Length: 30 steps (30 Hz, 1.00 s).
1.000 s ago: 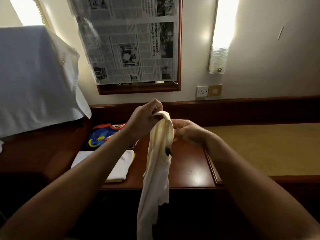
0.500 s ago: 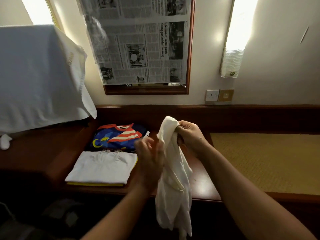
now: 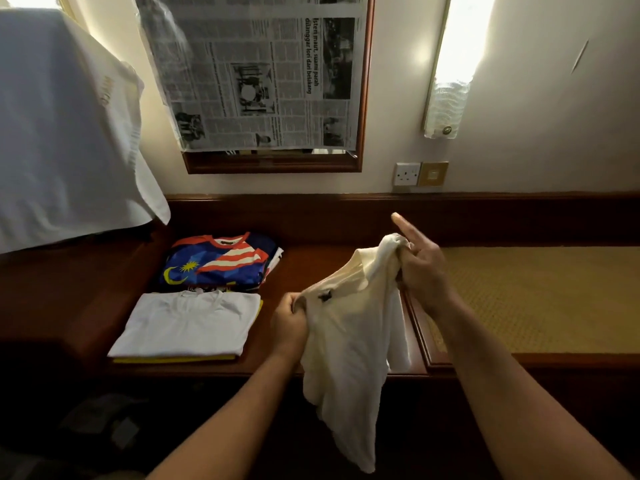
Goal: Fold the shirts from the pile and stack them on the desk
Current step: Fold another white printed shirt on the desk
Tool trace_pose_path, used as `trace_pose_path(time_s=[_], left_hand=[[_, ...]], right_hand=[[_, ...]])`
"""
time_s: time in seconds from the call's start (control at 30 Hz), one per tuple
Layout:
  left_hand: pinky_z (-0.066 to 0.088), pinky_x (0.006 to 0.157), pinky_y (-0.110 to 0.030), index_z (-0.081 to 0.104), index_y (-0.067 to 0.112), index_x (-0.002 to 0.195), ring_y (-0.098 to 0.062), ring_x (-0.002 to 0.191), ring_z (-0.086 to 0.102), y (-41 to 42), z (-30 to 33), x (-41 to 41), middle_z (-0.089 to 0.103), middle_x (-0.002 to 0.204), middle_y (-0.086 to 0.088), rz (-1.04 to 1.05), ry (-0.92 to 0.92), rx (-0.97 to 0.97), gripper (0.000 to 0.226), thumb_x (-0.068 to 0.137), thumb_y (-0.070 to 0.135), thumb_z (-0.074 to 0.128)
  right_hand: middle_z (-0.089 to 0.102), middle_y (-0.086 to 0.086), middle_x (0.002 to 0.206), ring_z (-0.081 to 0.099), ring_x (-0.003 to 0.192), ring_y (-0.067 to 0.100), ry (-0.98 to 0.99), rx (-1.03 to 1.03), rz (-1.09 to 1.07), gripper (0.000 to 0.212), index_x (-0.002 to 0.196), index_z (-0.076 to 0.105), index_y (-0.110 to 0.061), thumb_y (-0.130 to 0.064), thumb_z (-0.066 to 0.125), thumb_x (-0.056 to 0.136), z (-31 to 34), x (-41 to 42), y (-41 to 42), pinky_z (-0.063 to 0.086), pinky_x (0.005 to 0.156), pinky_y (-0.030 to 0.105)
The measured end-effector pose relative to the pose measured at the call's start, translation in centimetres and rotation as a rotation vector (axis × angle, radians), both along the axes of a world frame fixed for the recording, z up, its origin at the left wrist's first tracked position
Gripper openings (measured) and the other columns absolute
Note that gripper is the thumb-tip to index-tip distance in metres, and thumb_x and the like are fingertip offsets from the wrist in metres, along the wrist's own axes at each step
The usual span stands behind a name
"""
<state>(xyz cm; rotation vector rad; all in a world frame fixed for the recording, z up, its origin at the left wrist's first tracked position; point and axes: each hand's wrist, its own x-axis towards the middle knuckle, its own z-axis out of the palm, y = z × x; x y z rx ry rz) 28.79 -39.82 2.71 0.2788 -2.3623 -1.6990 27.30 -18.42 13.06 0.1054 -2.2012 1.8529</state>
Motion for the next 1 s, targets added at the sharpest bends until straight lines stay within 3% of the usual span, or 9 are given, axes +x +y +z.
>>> trace_pose_path(time_s=[0.07,0.17,0.27,0.43,0.5,0.6,0.73,0.83,1.0], left_hand=[[0.044,0.066,-0.028,0.058,0.018,0.085,-0.013,0.074,0.054,-1.4,1.2,-1.0,0.06,0.079,0.003,-0.01,0.074,-0.052,0.018,0.097,0.01,0.047],[0.045,0.063,-0.012,0.064,0.017,0.096,-0.005,0.076,0.057,-3.8,3.6,-1.8,0.063,0.083,0.006,-0.143,0.205,-0.213,0.016,0.096,0.009,0.051],[0.043,0.065,-0.004,0.07,0.008,0.109,-0.01,0.082,0.057,-5.9,5.5,-2.9,0.063,0.095,-0.001,-0.177,0.3,-0.388,0.021,0.095,0.009,0.055],[0.042,0.071,-0.002,0.063,0.006,0.122,-0.015,0.094,0.055,-7.9,7.8,-4.1,0.053,0.106,-0.003,-0.191,0.273,-0.361,0.028,0.096,0.011,0.055],[0.045,0.068,-0.007,0.064,0.006,0.121,-0.012,0.09,0.056,-8.3,8.2,-4.2,0.054,0.102,0.0,-0.184,0.245,-0.301,0.028,0.096,0.013,0.055],[0.046,0.067,-0.009,0.066,0.005,0.116,-0.011,0.09,0.059,-8.6,8.8,-4.3,0.061,0.098,0.002,-0.171,0.222,-0.232,0.025,0.096,0.016,0.055],[0.05,0.078,-0.022,0.068,0.008,0.109,-0.011,0.089,0.06,-8.9,9.4,-4.2,0.066,0.097,0.001,-0.198,0.245,-0.188,0.023,0.099,0.017,0.05],[0.049,0.07,-0.019,0.067,0.011,0.107,-0.014,0.088,0.059,-9.4,9.9,-4.4,0.065,0.097,-0.002,-0.303,0.215,-0.351,0.023,0.1,0.019,0.047],[0.046,0.069,-0.013,0.066,0.012,0.104,-0.015,0.092,0.058,-10.1,10.7,-4.6,0.06,0.1,-0.001,-0.42,0.15,-0.643,0.019,0.091,0.005,0.055]], right_hand=[[0.071,-0.001,0.108,0.065,0.096,0.011,0.021,0.412,-0.042,0.036,0.118,0.068,-0.023,-0.006,0.048,0.094,-0.5,0.2,1.1,0.056,0.086,0.033],[0.069,0.002,0.077,0.067,0.066,0.02,-0.066,0.593,-0.095,0.025,0.083,0.068,-0.021,-0.006,0.049,0.087,-1.2,0.5,2.7,0.058,0.063,0.044],[0.065,0.007,0.072,0.065,0.062,0.02,-0.115,0.58,-0.016,0.015,0.076,0.059,-0.017,-0.006,0.055,0.086,-1.6,1.1,3.9,0.057,0.059,0.042],[0.056,0.002,0.07,0.048,0.063,0.014,-0.122,0.577,0.116,0.026,0.065,0.061,-0.011,-0.018,0.063,0.09,-1.3,1.5,4.2,0.04,0.058,0.032],[0.059,0.002,0.086,0.054,0.076,0.015,-0.076,0.489,0.082,0.019,0.075,0.07,-0.009,-0.016,0.063,0.091,-1.0,1.5,4.0,0.046,0.067,0.031],[0.063,0.003,0.104,0.059,0.093,0.015,-0.032,0.192,0.031,0.013,0.092,0.073,-0.008,-0.01,0.06,0.092,-0.7,1.7,3.3,0.05,0.075,0.03],[0.066,0.007,0.094,0.059,0.084,0.017,0.039,0.168,0.018,0.019,0.093,0.071,-0.01,-0.002,0.053,0.093,0.1,2.0,1.4,0.048,0.067,0.03],[0.064,0.003,0.086,0.055,0.075,0.012,0.043,0.259,0.036,0.024,0.088,0.068,-0.01,0.005,0.049,0.09,0.9,1.9,0.2,0.045,0.06,0.023],[0.063,0.005,0.087,0.059,0.077,0.014,-0.108,0.357,0.224,0.004,0.092,0.065,-0.011,-0.012,0.062,0.089,2.2,1.8,1.4,0.047,0.063,0.026]])
